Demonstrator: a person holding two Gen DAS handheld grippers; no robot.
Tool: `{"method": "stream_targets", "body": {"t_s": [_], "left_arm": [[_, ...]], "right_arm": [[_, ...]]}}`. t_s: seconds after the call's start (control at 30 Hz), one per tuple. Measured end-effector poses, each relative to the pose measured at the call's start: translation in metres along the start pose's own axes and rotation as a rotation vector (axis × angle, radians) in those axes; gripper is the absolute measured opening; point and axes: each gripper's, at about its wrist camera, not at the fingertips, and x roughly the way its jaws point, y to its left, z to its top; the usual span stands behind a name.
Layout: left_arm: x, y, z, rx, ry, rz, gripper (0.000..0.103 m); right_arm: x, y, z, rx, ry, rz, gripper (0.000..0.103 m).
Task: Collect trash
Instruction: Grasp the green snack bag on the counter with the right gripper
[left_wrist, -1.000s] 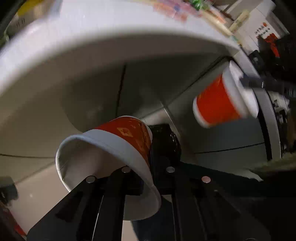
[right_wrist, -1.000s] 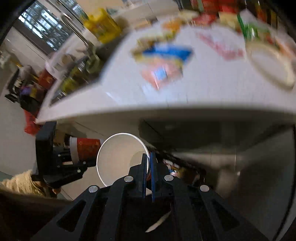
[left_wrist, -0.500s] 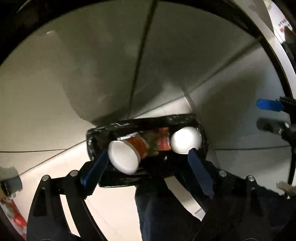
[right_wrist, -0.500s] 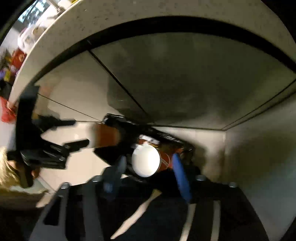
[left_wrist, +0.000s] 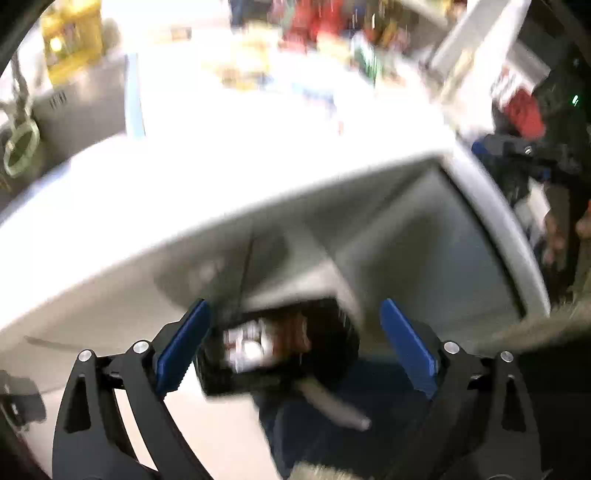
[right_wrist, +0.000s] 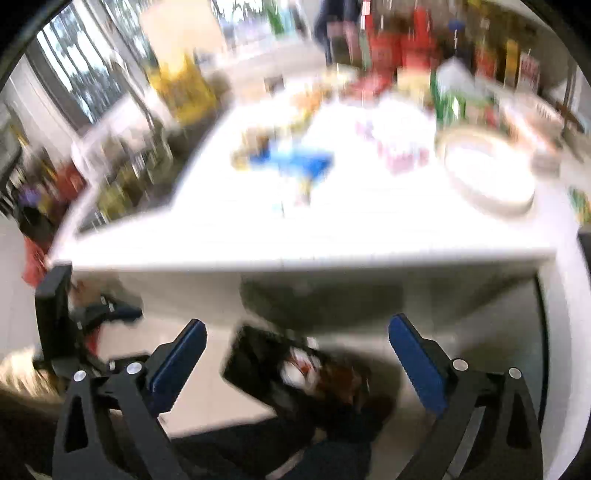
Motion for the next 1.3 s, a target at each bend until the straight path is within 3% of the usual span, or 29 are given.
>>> {"method": "stream_targets", "body": {"t_s": [0.07, 0.2, 0.3, 0.5, 0.6, 0.73, 0.87, 0.93, 1.0, 1.03, 1.07, 1.17, 1.3], "left_arm": [[-0.012, 0.000, 0.023, -0.024, -0.084, 0.019, 0.092], [-0.012, -0.005, 0.072, -0.041, -0.247, 0.125, 0.092], [-0.004, -0.014, 0.101, -0.069, -0.274, 0.120, 0.092], [0.025, -0.038, 0.113, -0.022, -0.215, 0.080, 0.092], [0.047, -0.053, 0.121, 0.002, -0.168, 0.075, 0.092], [0.064, -0.061, 0.128, -0.010, -0.136, 0.071, 0.092], [0.073, -0.059, 0.136, -0.062, -0.125, 0.077, 0.092], [0.077, -0.058, 0.142, -0.072, -0.121, 0.097, 0.092], [0.081, -0.058, 0.151, -0.072, -0.109, 0.163, 0.092], [0.082, -0.057, 0.155, -0.075, -0.107, 0.184, 0.092], [0.083, -0.056, 0.160, -0.083, -0.109, 0.211, 0.092], [0.086, -0.055, 0.170, -0.105, -0.118, 0.240, 0.092], [0.094, -0.059, 0.185, -0.101, -0.111, 0.245, 0.092]], "right_arm": [[-0.013, -0.011, 0.028, 0.026, -0.097, 0.004, 0.098], [-0.015, -0.054, 0.061, 0.097, -0.207, -0.114, 0.098], [-0.007, -0.095, 0.078, 0.174, -0.253, -0.180, 0.098], [0.026, -0.167, 0.130, 0.264, -0.299, -0.220, 0.098], [0.047, -0.191, 0.160, 0.249, -0.253, -0.259, 0.098], [0.088, -0.188, 0.198, 0.166, -0.175, -0.338, 0.098], [0.140, -0.177, 0.219, 0.105, -0.093, -0.598, 0.098], [0.156, -0.179, 0.221, 0.092, -0.072, -0.664, 0.098], [0.167, -0.181, 0.222, 0.065, -0.058, -0.733, 0.098], [0.168, -0.181, 0.221, 0.046, -0.067, -0.752, 0.089], [0.166, -0.180, 0.220, 0.027, -0.087, -0.759, 0.068], [0.153, -0.177, 0.217, -0.007, -0.120, -0.727, 0.039], [0.117, -0.175, 0.217, 0.029, -0.194, -0.665, 0.026]]}}
